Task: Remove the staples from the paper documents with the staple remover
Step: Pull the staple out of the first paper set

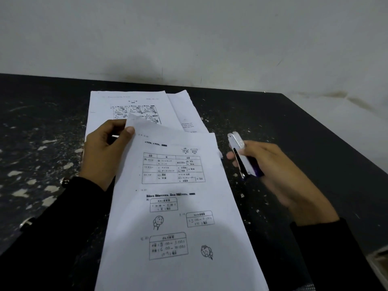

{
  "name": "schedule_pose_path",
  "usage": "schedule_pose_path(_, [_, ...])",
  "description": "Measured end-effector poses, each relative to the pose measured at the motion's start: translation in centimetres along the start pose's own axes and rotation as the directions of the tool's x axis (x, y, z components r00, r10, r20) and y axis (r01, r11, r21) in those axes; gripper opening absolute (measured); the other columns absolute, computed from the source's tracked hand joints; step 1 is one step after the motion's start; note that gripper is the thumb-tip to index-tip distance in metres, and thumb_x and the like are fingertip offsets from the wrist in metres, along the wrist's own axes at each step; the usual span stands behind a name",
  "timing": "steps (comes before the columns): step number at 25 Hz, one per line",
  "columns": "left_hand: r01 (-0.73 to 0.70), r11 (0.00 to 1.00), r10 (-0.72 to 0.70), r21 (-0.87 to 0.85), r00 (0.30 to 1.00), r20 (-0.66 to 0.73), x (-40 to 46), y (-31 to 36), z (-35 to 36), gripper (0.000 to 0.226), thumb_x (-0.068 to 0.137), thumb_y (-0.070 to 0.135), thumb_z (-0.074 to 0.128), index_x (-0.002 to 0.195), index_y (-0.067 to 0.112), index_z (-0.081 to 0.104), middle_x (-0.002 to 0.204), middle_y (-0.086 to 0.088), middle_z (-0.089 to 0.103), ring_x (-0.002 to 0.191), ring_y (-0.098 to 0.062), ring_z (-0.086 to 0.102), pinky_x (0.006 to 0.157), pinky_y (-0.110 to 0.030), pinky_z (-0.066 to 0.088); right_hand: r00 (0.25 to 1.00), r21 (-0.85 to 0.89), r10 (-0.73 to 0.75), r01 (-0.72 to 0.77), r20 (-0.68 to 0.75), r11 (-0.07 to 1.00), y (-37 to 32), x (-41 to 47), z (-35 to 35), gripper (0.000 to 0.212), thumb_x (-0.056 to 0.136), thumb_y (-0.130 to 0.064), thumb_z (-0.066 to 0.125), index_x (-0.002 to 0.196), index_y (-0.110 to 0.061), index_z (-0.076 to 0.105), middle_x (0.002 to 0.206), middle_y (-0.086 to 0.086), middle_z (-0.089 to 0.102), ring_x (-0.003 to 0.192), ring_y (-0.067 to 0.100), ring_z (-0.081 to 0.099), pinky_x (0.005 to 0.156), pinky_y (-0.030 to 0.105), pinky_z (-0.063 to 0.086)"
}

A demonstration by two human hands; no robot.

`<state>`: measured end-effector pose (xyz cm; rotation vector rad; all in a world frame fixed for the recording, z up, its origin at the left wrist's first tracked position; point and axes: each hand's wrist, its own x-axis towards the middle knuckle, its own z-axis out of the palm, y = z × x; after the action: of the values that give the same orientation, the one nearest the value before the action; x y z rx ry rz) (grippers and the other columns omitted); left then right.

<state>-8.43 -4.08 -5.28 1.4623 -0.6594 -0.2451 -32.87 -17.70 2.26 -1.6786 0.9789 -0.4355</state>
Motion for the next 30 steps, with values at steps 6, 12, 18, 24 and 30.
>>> schedule_pose_path(6, [0.010, 0.996, -0.013, -0.086, 0.999, -0.032, -0.1, 0.7, 0.1, 0.015, 0.091, 0.010, 0.061, 0.087, 0.023, 0.067, 0.085, 0.002, 0.069, 0.078, -0.016, 0.061, 0.066, -0.021, 0.054, 0.969, 0.211, -0.228, 0.203, 0.100, 0.956, -2.9, 3.2, 5.3, 0.026, 0.091, -0.020, 0.057, 0.117, -0.019, 0.060, 0.103, 0.002, 0.073, 0.099, 0.014, 0.070, 0.098, 0.039, 0.051])
schedule_pose_path(12, [-0.021, 0.991, 0.010, -0.132, 0.997, -0.081, 0.0, 1.2, -0.2, 0.010, 0.091, 0.014, 0.062, 0.092, 0.018, 0.071, 0.097, -0.012, 0.073, 0.086, -0.036, 0.068, 0.079, -0.048, 0.057, 0.917, 0.448, -0.387, 0.308, 0.096, 0.840, -6.2, 6.1, 10.2, 0.027, 0.090, -0.018, 0.058, 0.116, -0.012, 0.055, 0.112, 0.010, 0.070, 0.103, 0.022, 0.070, 0.093, 0.043, 0.055])
schedule_pose_path(18, [-0.087, 0.985, 0.065, -0.148, 0.987, -0.145, 0.3, 1.9, -0.9, 0.013, 0.092, 0.015, 0.061, 0.099, 0.013, 0.072, 0.096, -0.011, 0.073, 0.090, -0.039, 0.067, 0.077, -0.058, 0.056, 0.850, 0.508, -0.518, 0.407, 0.092, 0.759, -7.9, 7.6, 11.8, 0.026, 0.080, -0.026, 0.059, 0.106, -0.020, 0.056, 0.109, 0.005, 0.071, 0.101, 0.020, 0.070, 0.088, 0.035, 0.057])
schedule_pose_path(24, [-0.158, 0.986, 0.150, -0.055, 0.980, -0.133, 0.4, 2.3, -1.1, 0.015, 0.091, 0.016, 0.062, 0.102, 0.012, 0.072, 0.096, -0.006, 0.073, 0.091, -0.029, 0.068, 0.077, -0.056, 0.055, 0.770, 0.347, -0.622, 0.550, 0.141, 0.760, -8.0, 7.6, 12.4, 0.019, 0.090, -0.016, 0.055, 0.109, -0.018, 0.056, 0.102, -0.001, 0.071, 0.098, 0.011, 0.070, 0.080, 0.020, 0.056])
schedule_pose_path(30, [-0.190, 0.982, 0.187, -0.014, 0.976, -0.112, 0.2, 2.4, -1.2, 0.014, 0.091, 0.017, 0.063, 0.101, 0.012, 0.072, 0.094, -0.003, 0.074, 0.089, -0.025, 0.069, 0.077, -0.053, 0.055, 0.735, 0.336, -0.651, 0.575, 0.188, 0.746, -7.6, 7.6, 12.7, 0.018, 0.090, -0.014, 0.055, 0.109, -0.017, 0.056, 0.105, 0.002, 0.072, 0.102, 0.014, 0.069, 0.092, 0.029, 0.054])
